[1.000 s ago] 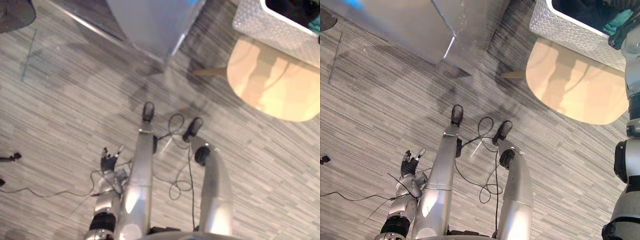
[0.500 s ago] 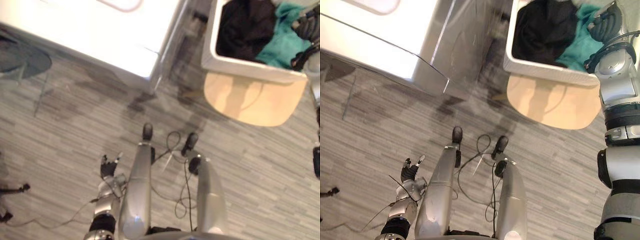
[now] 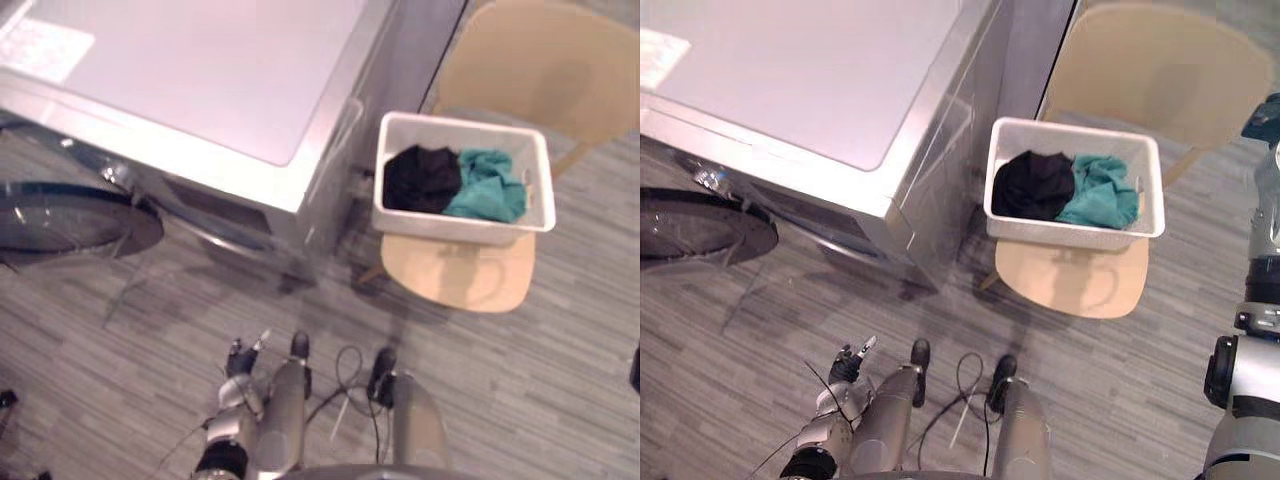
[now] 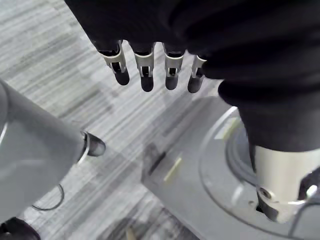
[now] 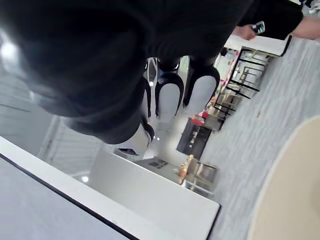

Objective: Pick up the laundry basket with both hands and put the clothes into the washing machine.

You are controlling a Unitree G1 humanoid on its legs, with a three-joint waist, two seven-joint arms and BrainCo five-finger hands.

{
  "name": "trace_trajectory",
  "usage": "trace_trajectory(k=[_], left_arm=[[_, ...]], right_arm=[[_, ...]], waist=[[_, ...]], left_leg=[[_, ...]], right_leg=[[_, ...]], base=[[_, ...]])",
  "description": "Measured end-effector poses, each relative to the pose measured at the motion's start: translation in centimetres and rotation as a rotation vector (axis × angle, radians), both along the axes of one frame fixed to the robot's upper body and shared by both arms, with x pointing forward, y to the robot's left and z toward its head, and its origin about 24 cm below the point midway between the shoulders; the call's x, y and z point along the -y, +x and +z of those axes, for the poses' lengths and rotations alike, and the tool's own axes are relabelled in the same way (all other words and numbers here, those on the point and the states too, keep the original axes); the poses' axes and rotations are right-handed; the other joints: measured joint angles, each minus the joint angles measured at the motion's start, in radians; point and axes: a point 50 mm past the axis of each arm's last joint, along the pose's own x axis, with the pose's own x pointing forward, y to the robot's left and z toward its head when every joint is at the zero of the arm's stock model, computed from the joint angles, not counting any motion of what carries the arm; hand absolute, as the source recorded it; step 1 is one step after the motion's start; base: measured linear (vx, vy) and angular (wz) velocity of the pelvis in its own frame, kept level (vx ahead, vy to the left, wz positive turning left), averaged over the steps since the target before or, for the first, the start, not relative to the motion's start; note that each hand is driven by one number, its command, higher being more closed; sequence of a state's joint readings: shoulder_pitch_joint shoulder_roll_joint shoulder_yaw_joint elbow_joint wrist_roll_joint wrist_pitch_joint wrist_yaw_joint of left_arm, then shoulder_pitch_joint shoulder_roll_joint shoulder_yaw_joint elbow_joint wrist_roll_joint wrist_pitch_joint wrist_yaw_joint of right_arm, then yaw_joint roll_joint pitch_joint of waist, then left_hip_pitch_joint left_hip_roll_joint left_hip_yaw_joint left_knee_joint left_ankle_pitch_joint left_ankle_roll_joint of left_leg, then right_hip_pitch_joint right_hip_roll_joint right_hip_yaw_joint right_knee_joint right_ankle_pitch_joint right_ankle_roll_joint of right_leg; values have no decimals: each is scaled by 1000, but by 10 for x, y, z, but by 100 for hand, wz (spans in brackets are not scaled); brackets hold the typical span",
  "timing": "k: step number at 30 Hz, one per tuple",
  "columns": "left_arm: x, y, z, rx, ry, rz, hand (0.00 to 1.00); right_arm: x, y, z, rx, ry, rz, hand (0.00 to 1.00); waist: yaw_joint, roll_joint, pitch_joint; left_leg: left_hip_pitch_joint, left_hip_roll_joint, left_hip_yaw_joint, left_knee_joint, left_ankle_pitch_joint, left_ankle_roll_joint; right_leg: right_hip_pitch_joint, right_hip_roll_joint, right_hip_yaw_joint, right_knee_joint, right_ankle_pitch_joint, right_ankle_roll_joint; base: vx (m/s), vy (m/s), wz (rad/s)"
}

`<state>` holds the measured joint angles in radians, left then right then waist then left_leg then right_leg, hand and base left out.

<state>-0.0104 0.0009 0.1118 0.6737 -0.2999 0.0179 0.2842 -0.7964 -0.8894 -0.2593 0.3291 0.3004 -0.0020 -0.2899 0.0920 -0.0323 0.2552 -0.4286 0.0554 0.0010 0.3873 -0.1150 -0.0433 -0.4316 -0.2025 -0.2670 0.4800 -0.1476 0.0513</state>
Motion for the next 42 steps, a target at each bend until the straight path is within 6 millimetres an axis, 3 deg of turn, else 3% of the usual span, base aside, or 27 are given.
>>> trace_trajectory(k=[2, 7, 8, 12, 17, 20, 22, 25, 27, 29, 36, 42], left_arm=[[0, -5, -2, -12, -2, 1, 0], [-2, -17, -7, -40, 3, 10, 0], [-3, -20, -8, -49, 10, 3, 0], [1, -29, -15, -98, 21, -37, 0], [13, -45, -25, -162, 4, -118, 0], [16, -49, -27, -172, 3, -152, 0], [15, -49, -27, -173, 7, -153, 0], [6, -38, -23, -147, 40, -160, 0], [-4, -28, -18, -125, 72, -157, 0], [-12, -28, -18, -133, 91, -152, 0], [-26, -26, -14, -115, 124, -113, 0], [-24, -16, -9, -78, 123, -70, 0]], right_arm=[[-1, -5, -4, 25, 6, 4, 100], [-8, 2, -39, -26, 47, 25, 100], [-12, 7, -52, -58, 68, 37, 0], [-14, 27, -89, -208, 115, 49, 0], [-19, 51, -159, -589, 72, 56, 0], [-22, 55, -180, -704, 45, 62, 0], [-31, 63, -182, -749, 4, 86, 0], [-46, 82, -160, -772, -117, 106, 0], [-49, 90, -122, -753, -272, 77, 0], [-47, 91, -106, -751, -346, 58, 0], [-33, 88, -109, -832, -387, 25, 0], [-29, 88, -80, -762, -374, -14, 0]], waist=[[-10, 2, -26], [-24, 8, -113], [-24, 9, -128], [-27, 21, -149], [-27, 27, -156], [-26, 27, -155], [-27, 30, -150], [-26, 32, -67], [-20, 33, 19], [-16, 32, 86], [23, 30, 167], [54, 30, 198]], left_leg=[[39, -9, 1, -27, 3, 2], [154, -18, 18, -139, 28, 3], [187, -21, 25, -174, 40, 4], [243, -20, 27, -227, 55, 3], [261, -23, 21, -248, 68, 6], [260, -32, 8, -249, 76, 15], [249, -35, -1, -248, 78, 18], [202, -37, -18, -206, 78, 20], [114, -35, -34, -164, 73, 16], [82, -36, -58, -157, 76, 12], [-73, -35, -69, -96, 90, 9], [-227, -20, -74, -21, 79, 29]], right_leg=[[31, -9, -4, -8, -9, 5], [110, -8, 9, -65, -9, 8], [123, -7, 22, -75, -8, 10], [169, 13, 33, -122, 9, 16], [217, 42, 52, -240, 83, 18], [242, 44, 52, -295, 120, 22], [237, 43, 52, -307, 135, 21], [214, 44, 51, -305, 156, 15], [152, 50, 49, -303, 165, 13], [133, 53, 51, -309, 171, 14], [14, 59, 54, -309, 206, 19], [-104, 76, 47, -302, 227, 14]], base=[[102, 12, 9], [111, 14, -6], [94, 4, -18], [66, -5, -14], [24, 35, -16], [-28, 50, -1], [-96, 54, 0], [-162, 43, 8], [-331, 51, 18], [-217, 24, 23], [-40, 16, 3], [80, -5, -5]])
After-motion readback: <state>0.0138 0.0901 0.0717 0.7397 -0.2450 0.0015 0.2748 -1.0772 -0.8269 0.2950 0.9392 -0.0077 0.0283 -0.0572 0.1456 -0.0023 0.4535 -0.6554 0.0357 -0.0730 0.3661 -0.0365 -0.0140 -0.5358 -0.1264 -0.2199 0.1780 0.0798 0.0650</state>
